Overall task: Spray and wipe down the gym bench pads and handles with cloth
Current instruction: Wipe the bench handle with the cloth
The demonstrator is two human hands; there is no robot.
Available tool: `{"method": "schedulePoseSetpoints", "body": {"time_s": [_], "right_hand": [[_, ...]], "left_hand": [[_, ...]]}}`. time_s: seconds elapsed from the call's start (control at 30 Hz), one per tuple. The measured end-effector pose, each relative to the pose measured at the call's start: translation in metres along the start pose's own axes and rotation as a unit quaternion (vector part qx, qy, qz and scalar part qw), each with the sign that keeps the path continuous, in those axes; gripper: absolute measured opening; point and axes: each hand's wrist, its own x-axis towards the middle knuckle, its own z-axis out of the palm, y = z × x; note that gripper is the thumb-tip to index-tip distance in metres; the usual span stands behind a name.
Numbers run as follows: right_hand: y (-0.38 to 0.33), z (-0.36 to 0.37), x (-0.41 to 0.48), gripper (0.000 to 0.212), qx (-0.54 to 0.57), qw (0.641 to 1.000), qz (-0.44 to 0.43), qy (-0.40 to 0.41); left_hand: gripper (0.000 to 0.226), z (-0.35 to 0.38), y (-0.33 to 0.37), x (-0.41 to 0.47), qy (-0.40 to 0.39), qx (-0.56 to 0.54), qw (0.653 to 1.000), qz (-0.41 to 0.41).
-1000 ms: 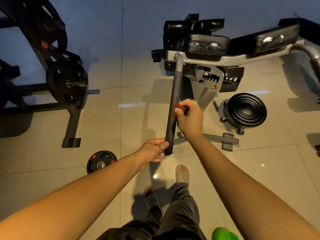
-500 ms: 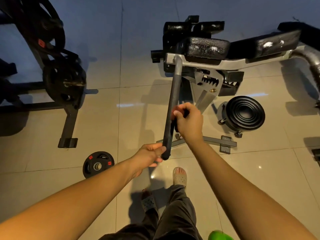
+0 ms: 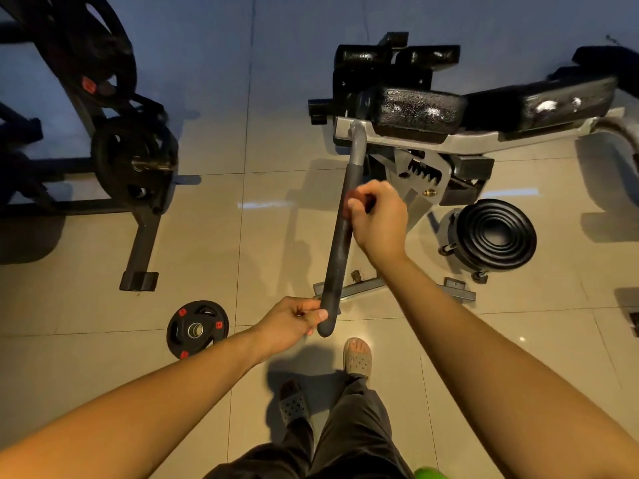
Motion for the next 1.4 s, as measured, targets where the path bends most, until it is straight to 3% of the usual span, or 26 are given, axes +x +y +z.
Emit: {"method": "schedulePoseSetpoints", "body": {"time_s": [0.07, 0.13, 0.23, 0.33, 0.47, 0.57, 0.7, 0.83, 1.0, 1.1, 1.27, 1.4], "right_hand": [[-0.004, 0.001, 0.037, 0.004, -0.027, 0.999, -0.020, 0.014], [-0.004, 0.004, 0.038, 0.004, -0.045, 0.999, -0.025, 0.011], [0.005, 0.004, -0.008, 0.003, -0.037, 0.999, -0.029, -0.004], [0.020, -0.004, -0.076, 0.006, -0.030, 0.995, -0.063, -0.073], [0.016, -0.016, -0.099, 0.012, -0.130, 0.960, -0.170, -0.179], [0.001, -0.014, -0.031, 0.011, -0.149, 0.965, -0.174, -0.127], [-0.015, -0.008, 0.041, 0.007, -0.138, 0.986, -0.082, -0.040], [-0.003, -0.001, -0.015, 0.004, -0.080, 0.995, -0.059, -0.008], [0.023, -0.003, -0.145, 0.011, -0.059, 0.987, -0.088, -0.124], [0.025, -0.009, -0.139, 0.010, -0.092, 0.973, -0.143, -0.155], [0.003, -0.006, -0.024, 0.005, -0.078, 0.992, -0.099, -0.001], [0.002, 0.003, -0.047, 0.005, -0.053, 0.997, -0.048, 0.006]], "left_hand": [[0.045, -0.004, -0.003, 0.003, -0.006, 0.001, 1.000, -0.008], [0.016, -0.007, -0.008, 0.008, -0.004, -0.010, 1.000, -0.020], [0.027, -0.006, -0.016, 0.014, 0.007, -0.015, 0.999, -0.030], [0.024, -0.003, -0.018, 0.014, 0.008, -0.016, 1.000, -0.011], [0.018, -0.001, -0.015, 0.012, 0.009, -0.030, 1.000, 0.002], [0.022, -0.002, -0.011, 0.011, 0.010, -0.011, 1.000, -0.007], [0.024, -0.005, -0.007, 0.010, 0.010, -0.004, 1.000, -0.015], [0.026, -0.003, -0.007, 0.010, 0.007, 0.002, 1.000, 0.002], [0.024, 0.002, -0.012, 0.004, 0.016, -0.045, 0.999, 0.026], [0.027, 0.004, -0.014, 0.001, 0.019, -0.068, 0.997, 0.035], [0.026, 0.000, -0.011, 0.000, 0.006, -0.056, 0.998, 0.031], [0.029, 0.005, -0.014, -0.002, 0.028, -0.086, 0.996, 0.016]]}}
